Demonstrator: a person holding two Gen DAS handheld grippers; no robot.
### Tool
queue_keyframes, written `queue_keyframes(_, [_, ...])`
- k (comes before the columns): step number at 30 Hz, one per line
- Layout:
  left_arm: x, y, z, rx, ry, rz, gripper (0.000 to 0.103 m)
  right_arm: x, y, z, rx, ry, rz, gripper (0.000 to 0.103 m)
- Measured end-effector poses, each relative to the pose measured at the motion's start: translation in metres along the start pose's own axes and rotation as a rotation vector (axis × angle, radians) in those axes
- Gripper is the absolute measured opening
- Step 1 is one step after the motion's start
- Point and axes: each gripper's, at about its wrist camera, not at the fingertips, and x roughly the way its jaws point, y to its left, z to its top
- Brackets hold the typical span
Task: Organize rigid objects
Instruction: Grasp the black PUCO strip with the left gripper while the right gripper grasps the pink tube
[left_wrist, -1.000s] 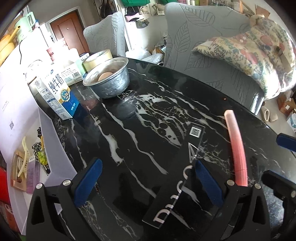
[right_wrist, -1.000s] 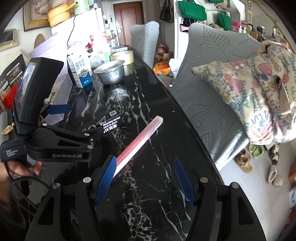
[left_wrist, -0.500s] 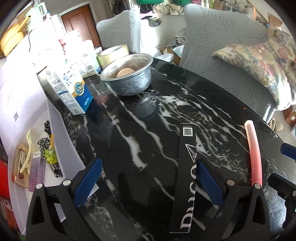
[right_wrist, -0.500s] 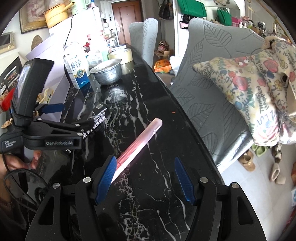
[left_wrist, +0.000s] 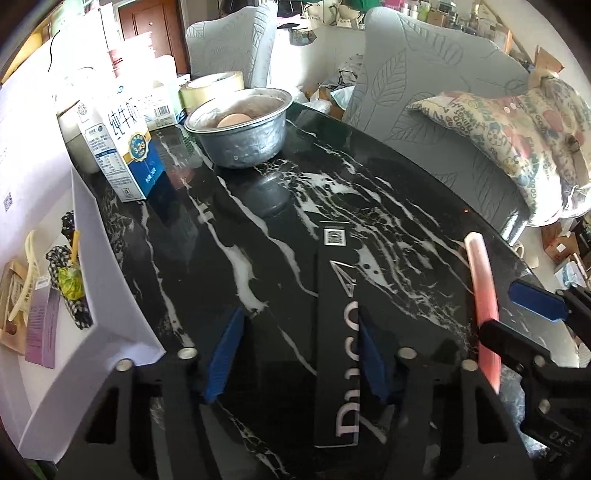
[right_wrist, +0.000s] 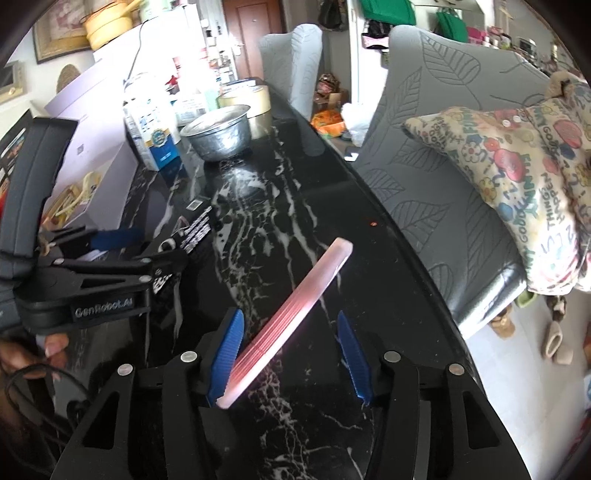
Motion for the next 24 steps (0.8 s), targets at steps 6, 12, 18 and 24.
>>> queue_keyframes(6, [-0.003, -0.004, -0.003, -0.022, -0.01, -0.013, 0.024, 0.009, 0.004, 0.002, 0.004, 0.017, -0.029, 0.05])
queue_keyframes(12, [-0.006, -0.005, -0.01, -0.027, -0.003, -0.001, 0.019, 0.014, 0.008, 0.002, 0.002, 0.005, -0.065, 0.028])
queue_keyframes(18, [-0.013, -0.001, -0.02, -0.039, -0.002, 0.009, 0.019, 0.013, 0.015, -0.002, -0.027, 0.004, -0.106, 0.027])
queue_keyframes(24, [-0.02, -0.001, -0.03, -0.044, -0.004, 0.009, 0.019, 0.005, 0.005, -0.007, 0.038, -0.028, -0.098, 0.05])
